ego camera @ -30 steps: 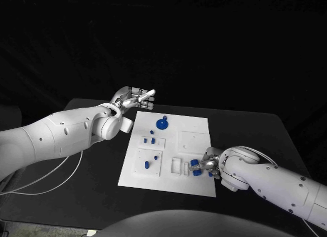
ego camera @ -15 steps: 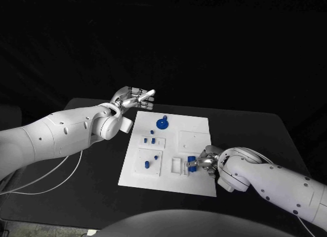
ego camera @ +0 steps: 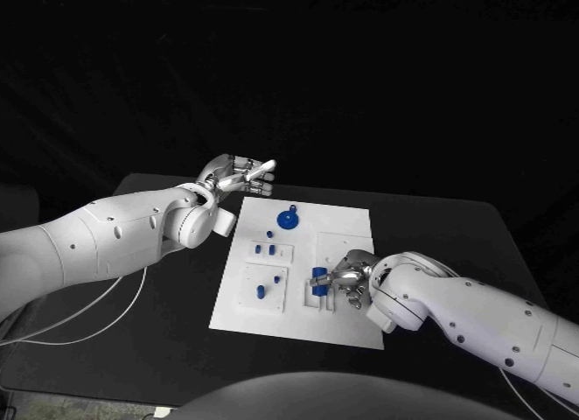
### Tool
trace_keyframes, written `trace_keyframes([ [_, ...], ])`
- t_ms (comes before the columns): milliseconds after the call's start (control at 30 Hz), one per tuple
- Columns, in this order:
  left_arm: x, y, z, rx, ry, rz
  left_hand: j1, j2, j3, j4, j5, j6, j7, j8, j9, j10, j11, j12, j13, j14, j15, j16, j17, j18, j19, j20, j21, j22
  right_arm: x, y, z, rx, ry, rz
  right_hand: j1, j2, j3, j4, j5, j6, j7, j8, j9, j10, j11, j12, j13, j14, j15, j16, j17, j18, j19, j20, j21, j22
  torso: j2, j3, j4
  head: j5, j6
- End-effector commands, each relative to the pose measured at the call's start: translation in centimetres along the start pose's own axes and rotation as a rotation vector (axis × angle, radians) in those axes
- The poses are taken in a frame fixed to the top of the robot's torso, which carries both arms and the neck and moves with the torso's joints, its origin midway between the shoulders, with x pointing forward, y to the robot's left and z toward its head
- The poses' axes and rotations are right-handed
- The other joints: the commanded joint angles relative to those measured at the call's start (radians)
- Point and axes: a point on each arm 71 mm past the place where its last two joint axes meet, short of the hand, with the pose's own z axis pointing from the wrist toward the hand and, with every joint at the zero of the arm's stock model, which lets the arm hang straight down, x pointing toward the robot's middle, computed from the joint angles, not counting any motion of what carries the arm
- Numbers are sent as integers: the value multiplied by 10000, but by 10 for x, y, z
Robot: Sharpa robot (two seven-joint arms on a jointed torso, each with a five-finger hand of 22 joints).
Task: Assemble the parts on the task board
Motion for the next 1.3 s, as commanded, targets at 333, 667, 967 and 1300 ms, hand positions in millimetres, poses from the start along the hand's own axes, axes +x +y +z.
trace_keyframes([
  [333,4,-1,1,-22,242,-168,-22,72,30,-62,49,-11,1,35,14,-107,-24,2,12,-31,-24,-38,17,-9,-72,10,-66,-5,15,0,10,317,887,-531,280,454,577,-766,-48,86,9,25,-169,-10,-17,-49,-41,-17,-57,-33,33,10,491,-5,-98,22,7,4,0,66,-42],
  [667,4,0,1,-67,276,-168,-22,73,38,-56,57,-8,3,35,13,-116,-20,2,12,-36,-22,-37,22,-7,-76,13,-68,-5,17,-2,11,418,883,-798,251,465,482,-698,-73,105,3,26,-216,-12,-20,-91,-78,-20,-63,-40,43,12,493,-9,-105,33,12,-2,-11,105,-41],
  [967,5,0,1,-109,312,-170,-23,72,41,-42,53,-10,7,36,14,-132,-15,1,12,-43,-18,-38,25,-7,-82,16,-71,-5,18,-2,11,408,850,-831,234,474,360,-593,-261,120,-4,25,-282,-7,-25,-147,-140,-18,-67,-60,52,12,494,-14,-126,41,11,-3,-1,115,-42],
  [1300,5,0,1,-154,359,-184,-27,74,44,-24,54,-19,6,35,13,-175,-4,0,11,-61,-11,-39,28,-7,-94,23,-76,-5,18,-2,12,438,849,-848,218,405,-18,-149,-1634,129,12,23,-402,-2,0,-160,-182,-18,-59,-82,71,28,496,-9,-158,42,13,-10,6,114,-42],
])
